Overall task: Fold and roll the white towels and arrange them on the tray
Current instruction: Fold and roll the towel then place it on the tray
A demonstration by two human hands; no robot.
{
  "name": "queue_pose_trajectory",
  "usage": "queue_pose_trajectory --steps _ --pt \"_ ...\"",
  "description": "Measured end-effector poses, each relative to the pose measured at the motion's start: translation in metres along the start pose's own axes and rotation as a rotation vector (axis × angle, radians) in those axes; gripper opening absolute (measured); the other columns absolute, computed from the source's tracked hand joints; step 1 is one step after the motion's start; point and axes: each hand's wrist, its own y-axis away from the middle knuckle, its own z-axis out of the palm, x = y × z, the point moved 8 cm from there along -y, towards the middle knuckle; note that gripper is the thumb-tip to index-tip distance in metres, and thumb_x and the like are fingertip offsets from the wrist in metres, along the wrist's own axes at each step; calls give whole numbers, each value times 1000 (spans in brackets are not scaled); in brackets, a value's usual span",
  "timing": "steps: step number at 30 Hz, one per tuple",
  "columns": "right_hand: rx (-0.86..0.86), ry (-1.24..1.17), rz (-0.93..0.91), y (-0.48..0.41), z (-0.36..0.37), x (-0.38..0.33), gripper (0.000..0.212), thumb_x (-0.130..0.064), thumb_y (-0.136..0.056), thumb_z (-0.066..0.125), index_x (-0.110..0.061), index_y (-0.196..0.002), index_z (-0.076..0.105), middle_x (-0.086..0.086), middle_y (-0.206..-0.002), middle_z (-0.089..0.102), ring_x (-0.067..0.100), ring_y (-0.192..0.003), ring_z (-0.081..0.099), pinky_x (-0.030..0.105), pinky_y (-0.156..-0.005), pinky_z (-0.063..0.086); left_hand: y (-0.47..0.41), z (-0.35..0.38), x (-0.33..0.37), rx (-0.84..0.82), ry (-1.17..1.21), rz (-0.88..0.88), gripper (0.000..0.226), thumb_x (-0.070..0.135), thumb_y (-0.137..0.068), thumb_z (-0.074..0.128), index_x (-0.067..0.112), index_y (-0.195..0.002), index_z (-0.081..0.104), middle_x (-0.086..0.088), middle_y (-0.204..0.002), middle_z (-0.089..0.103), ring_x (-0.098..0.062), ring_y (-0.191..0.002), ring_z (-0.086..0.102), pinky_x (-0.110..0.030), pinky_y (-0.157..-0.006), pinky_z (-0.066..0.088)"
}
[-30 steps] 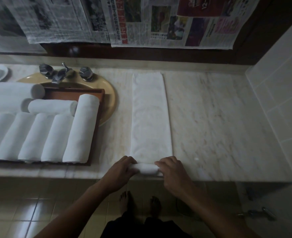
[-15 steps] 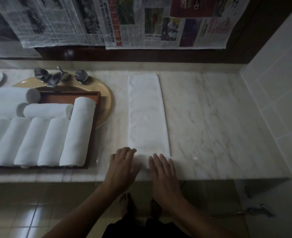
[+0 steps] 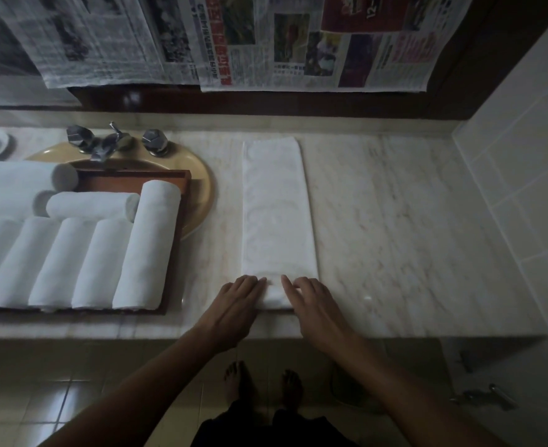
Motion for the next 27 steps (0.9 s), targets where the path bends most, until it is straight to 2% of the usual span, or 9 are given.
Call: queue_pose_trajectory --steps 5,8,12,14,17,20,22,25,27 --pt "-38 -142 -20 17 -7 5 58 -21 -93 73 -16 -144 47 6 -125 61 24 -106 60 36 -85 54 21 -7 -4 -48 176 -51 46 41 -102 57 23 -140 41 3 -142 55 -15 -125 53 -35 -111 37" --pt "-42 -213 -69 26 -11 3 39 -17 -95 69 -18 -132 55 3 -120 61 23 -105 59 37 -82 54 34 -5 -2 -85 232 -53 34 49 -101 53 30 -128 45 13 -131 55 -6 -112 53 -34 -108 38" --pt "4 -248 -62 27 -10 6 34 -18 -94 71 -17 -126 62 2 -123 54 21 -108 55 32 -85 52 31 -4 -6 -86 340 -104 27 54 -99 51 33 -115 52 19 -115 56 0 -96 52 -31 -90 45" --pt "27 -217 -38 24 -13 8 33 -20 -93 71 -16 -125 65 3 -121 54 23 -108 54 37 -83 54 24 -8 -13 -61 378 -157 29 55 -98 52 30 -111 60 16 -111 57 -4 -96 52 -32 -84 48" --pt "128 -119 -24 21 -24 3 36 -14 -90 64 -14 -127 67 5 -119 58 27 -105 55 42 -82 53 12 -13 -22 -84 364 -245 51 63 -89 41 26 -110 70 10 -110 58 -14 -102 50 -40 -87 47" --pt "227 -100 -31 30 -29 -16 47 -6 -90 49 -13 -133 65 7 -123 63 27 -110 57 41 -94 50 4 -10 -33 -156 329 -339 69 69 -81 30 26 -115 73 5 -111 59 -21 -105 50 -44 -91 46" --pt "237 -53 -25 37 -22 -24 47 -7 -92 55 -14 -138 61 10 -133 62 31 -120 57 49 -107 45 1 -7 -37 -195 346 -401 75 71 -78 29 25 -117 72 3 -111 57 -21 -107 50 -42 -92 46" --pt "169 33 17 34 -10 -21 57 -9 -92 53 -14 -148 50 12 -148 54 35 -136 50 60 -117 34 2 -13 -31 -24 354 -489 49 55 -91 45 16 -112 65 0 -110 54 -21 -102 51 -41 -87 48" --pt "109 72 23 25 -6 -17 62 -9 -90 48 -13 -152 45 14 -152 50 38 -141 46 64 -118 30 5 -23 -13 143 188 -434 31 37 -97 47 16 -118 57 -2 -119 54 -20 -104 50 -40 -88 47"
